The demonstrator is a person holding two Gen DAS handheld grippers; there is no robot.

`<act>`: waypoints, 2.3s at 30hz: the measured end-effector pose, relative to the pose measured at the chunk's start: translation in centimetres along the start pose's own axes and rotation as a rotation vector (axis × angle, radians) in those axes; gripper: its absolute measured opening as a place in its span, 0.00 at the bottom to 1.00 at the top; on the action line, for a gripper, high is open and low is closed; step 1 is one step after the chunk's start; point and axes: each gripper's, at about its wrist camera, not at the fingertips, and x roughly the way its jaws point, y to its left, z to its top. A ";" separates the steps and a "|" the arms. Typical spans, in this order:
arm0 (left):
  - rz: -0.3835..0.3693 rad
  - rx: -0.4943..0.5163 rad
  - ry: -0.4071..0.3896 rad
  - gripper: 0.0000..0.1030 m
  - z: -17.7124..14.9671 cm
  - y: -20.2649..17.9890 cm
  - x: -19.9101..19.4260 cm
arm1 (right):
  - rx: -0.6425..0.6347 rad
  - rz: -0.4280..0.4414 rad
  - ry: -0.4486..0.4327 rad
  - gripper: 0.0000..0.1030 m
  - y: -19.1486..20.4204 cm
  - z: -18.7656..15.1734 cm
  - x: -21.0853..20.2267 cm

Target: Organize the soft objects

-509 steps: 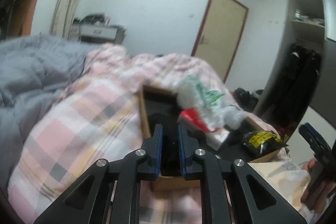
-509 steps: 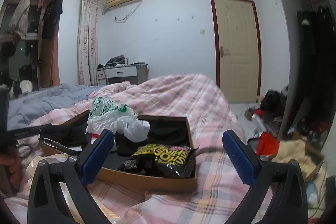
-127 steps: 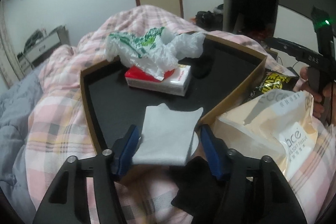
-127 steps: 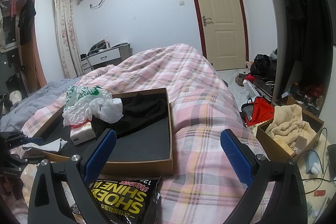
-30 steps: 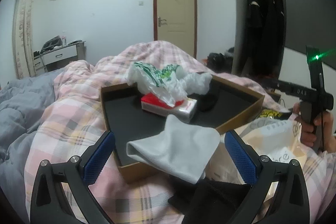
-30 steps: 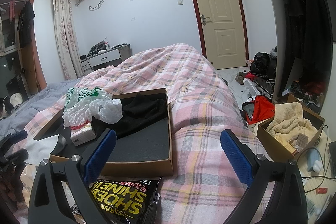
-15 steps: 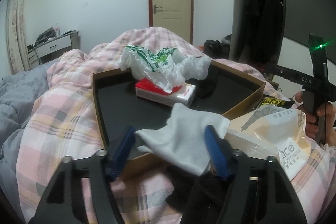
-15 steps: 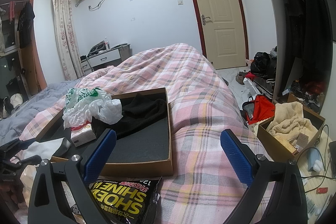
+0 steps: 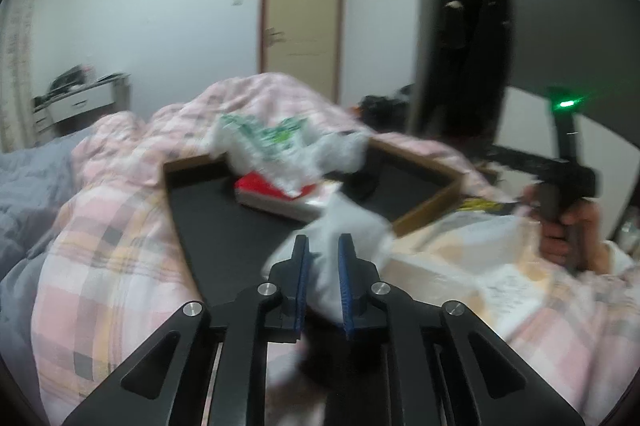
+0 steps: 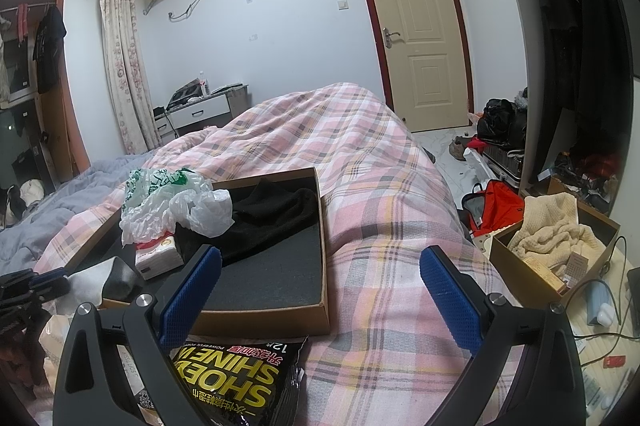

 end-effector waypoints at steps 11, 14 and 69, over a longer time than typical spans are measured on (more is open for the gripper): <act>-0.051 0.073 -0.097 0.10 0.9 -1.6 -3.2 | 0.000 0.000 0.001 0.96 -0.1 0.0 0.0; -0.006 0.018 -0.093 0.10 0.9 -0.7 -2.6 | 0.001 0.000 0.000 0.96 -0.1 0.0 0.0; -0.038 0.144 0.446 0.65 1.6 1.0 9.4 | 0.011 0.002 0.004 0.96 -0.2 0.0 -0.2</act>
